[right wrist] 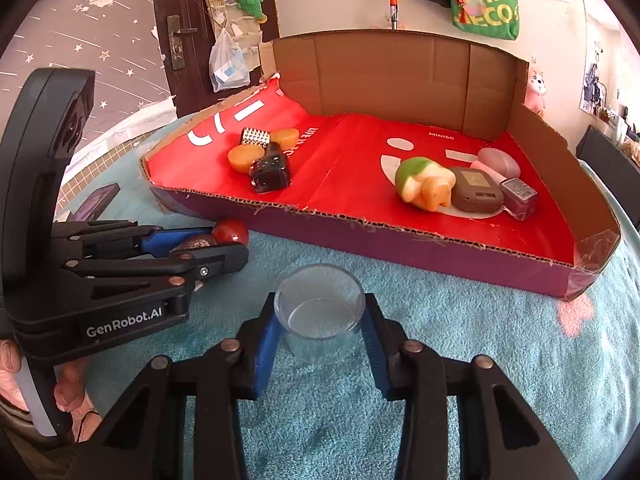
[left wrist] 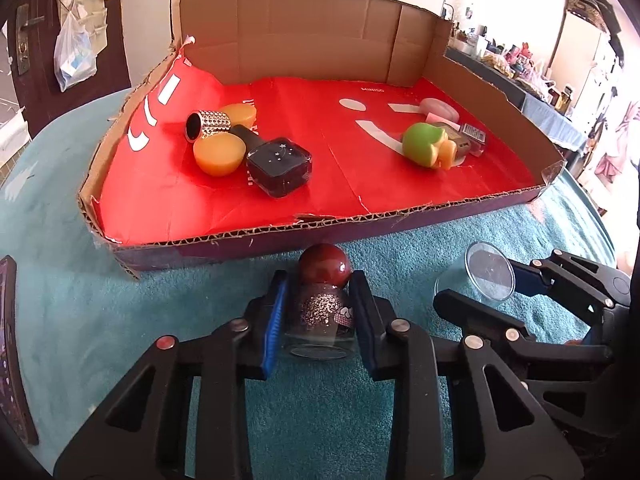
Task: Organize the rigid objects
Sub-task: 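Grasp the red-capped glitter bottle with the left gripper while the right grasps the glass cup, then carry the glitter bottle and glass cup into the red box with both grippers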
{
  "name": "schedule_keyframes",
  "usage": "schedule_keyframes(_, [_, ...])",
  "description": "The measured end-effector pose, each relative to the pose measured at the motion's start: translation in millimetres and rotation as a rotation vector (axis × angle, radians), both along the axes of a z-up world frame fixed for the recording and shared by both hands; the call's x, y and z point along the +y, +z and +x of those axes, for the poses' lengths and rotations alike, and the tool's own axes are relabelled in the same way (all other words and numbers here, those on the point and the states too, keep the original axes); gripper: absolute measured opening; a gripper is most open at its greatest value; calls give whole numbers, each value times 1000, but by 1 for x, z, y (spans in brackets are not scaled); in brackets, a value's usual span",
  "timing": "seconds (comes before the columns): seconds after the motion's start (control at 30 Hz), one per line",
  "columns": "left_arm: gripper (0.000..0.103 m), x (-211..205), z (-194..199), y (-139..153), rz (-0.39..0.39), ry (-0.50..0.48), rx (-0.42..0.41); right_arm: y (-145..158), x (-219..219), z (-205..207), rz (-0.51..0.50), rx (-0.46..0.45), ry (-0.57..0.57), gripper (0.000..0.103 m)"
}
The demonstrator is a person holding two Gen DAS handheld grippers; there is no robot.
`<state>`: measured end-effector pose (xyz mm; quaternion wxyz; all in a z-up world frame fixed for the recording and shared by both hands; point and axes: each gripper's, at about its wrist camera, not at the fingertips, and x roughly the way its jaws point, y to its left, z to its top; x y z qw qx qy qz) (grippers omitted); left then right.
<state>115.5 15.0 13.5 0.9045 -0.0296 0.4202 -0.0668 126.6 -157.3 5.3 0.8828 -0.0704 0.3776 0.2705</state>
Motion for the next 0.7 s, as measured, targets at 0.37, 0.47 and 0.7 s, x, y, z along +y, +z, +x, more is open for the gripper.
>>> schedule_keyframes(0.37, [29,3,-10,5,-26,-9,-7,5,-3,-4,24,-3,-7,42])
schedule_keyframes(0.47, [29,1,-14,9,-25,-13,-16,10,-4,-7,30,-12,-1,42])
schedule_keyframes(0.7, [29,0,-23,19,-43,-28,-36,17,-6,-11,45,-22,1,42])
